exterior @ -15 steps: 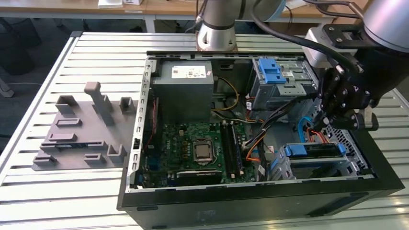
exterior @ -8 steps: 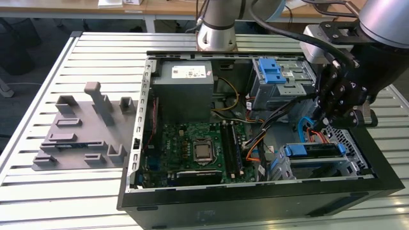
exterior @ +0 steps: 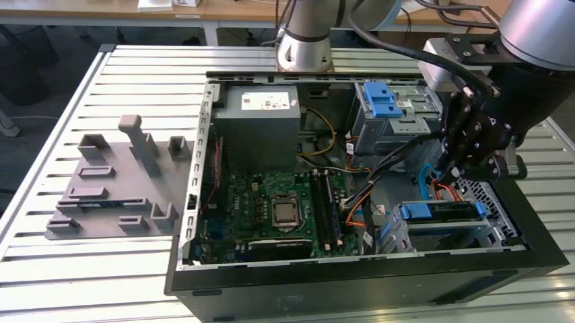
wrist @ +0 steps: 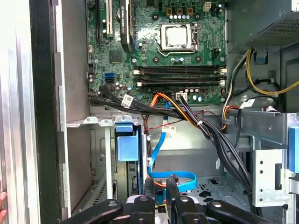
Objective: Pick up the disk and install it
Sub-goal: 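Insert the second disk wire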
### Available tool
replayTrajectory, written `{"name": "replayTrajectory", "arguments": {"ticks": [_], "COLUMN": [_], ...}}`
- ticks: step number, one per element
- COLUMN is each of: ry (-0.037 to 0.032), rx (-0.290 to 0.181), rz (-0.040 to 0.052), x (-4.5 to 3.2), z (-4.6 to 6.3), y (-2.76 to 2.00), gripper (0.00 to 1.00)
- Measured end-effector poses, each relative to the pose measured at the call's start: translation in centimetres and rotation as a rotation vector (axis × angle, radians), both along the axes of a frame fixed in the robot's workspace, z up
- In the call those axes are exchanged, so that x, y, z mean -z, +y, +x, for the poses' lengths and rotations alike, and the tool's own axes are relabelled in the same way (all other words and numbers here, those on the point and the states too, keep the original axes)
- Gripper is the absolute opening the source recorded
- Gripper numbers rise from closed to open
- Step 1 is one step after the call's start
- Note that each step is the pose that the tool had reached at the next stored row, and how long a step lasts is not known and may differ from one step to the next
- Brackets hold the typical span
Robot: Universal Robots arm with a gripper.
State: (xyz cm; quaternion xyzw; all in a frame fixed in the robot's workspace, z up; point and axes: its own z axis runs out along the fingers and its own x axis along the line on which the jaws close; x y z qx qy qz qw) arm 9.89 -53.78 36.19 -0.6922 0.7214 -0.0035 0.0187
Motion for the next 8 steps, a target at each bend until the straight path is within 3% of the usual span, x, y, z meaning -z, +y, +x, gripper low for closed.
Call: {"name": "replayTrajectory", "arguments": {"ticks": [8], "ry": [0.0001], "rx": [0.0], "rz": [-0.0124], "x": [0.66], "z": [0.0], "y": [0.03], "gripper": [0.25]}}
